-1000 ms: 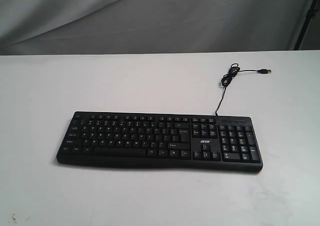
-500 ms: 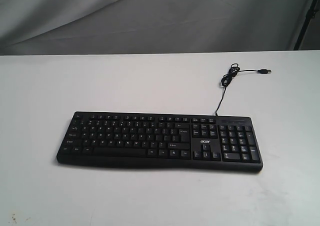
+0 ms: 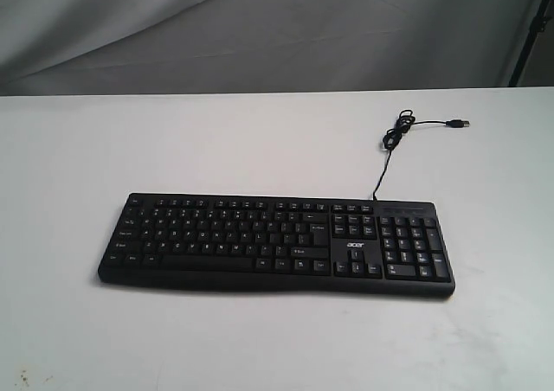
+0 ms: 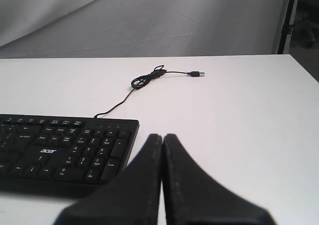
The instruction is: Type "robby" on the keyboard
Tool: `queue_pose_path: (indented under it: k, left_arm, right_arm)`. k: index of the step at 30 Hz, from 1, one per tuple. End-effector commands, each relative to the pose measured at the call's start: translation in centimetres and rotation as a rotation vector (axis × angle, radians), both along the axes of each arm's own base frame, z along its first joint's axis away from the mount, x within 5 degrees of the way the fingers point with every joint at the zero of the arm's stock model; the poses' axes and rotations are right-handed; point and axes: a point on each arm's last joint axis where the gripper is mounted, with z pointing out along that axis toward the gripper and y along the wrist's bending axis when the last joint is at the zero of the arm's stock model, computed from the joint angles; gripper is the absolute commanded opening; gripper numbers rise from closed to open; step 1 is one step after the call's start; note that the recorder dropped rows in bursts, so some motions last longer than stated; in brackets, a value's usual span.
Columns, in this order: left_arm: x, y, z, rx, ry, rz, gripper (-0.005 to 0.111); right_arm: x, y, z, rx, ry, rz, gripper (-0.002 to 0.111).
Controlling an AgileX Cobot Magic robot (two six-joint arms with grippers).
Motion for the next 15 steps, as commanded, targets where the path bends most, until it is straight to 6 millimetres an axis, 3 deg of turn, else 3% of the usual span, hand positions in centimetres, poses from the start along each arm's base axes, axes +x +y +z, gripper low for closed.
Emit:
queue_pose_path:
  k: [1,15]
  left_arm:
    - [-0.01,-0.02,-0.07,0.001,-0.005,-0.005,0.0]
    - [-0.01,-0.02,-0.07,0.001,-0.005,-0.005,0.0]
  right_arm:
    - [-0.06,-0.05,-0.26,-0.01,0.013,-0.004,0.0]
    - [-0.07,-0.05,-0.3,-0.01,0.019,-0.004,0.0]
